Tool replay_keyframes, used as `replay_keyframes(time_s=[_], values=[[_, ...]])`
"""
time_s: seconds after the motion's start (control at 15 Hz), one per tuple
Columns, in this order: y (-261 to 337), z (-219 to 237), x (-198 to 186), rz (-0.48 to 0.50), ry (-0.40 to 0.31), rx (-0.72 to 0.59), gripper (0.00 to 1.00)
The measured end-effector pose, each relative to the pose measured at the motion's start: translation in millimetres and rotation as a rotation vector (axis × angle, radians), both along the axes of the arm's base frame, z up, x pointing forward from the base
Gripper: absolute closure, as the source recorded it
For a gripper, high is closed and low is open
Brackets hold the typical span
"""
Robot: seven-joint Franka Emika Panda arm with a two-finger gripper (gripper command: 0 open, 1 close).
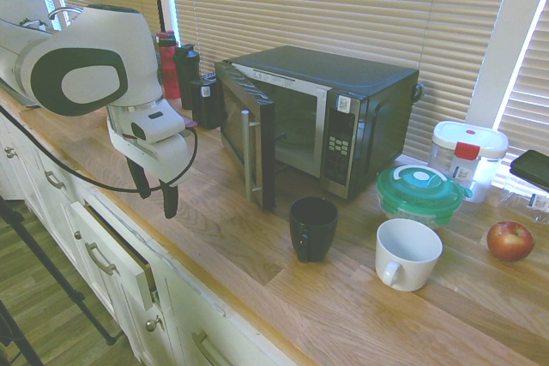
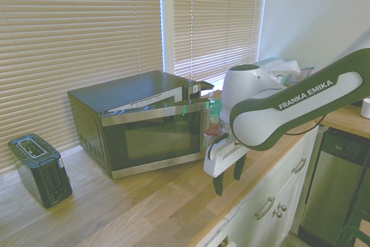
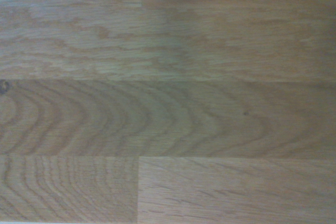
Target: Close the microwave
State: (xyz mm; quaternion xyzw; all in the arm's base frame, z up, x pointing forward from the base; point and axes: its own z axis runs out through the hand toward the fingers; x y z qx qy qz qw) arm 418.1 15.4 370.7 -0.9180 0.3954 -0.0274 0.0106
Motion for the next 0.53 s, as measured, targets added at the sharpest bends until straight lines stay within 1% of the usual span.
replay_keyframes(time_s=[0.2, 0.53], values=[[-2, 4, 2, -0.005, 0.013, -0.004, 0.00], [14, 57, 31, 0.026, 0.000, -0.037, 0.00]])
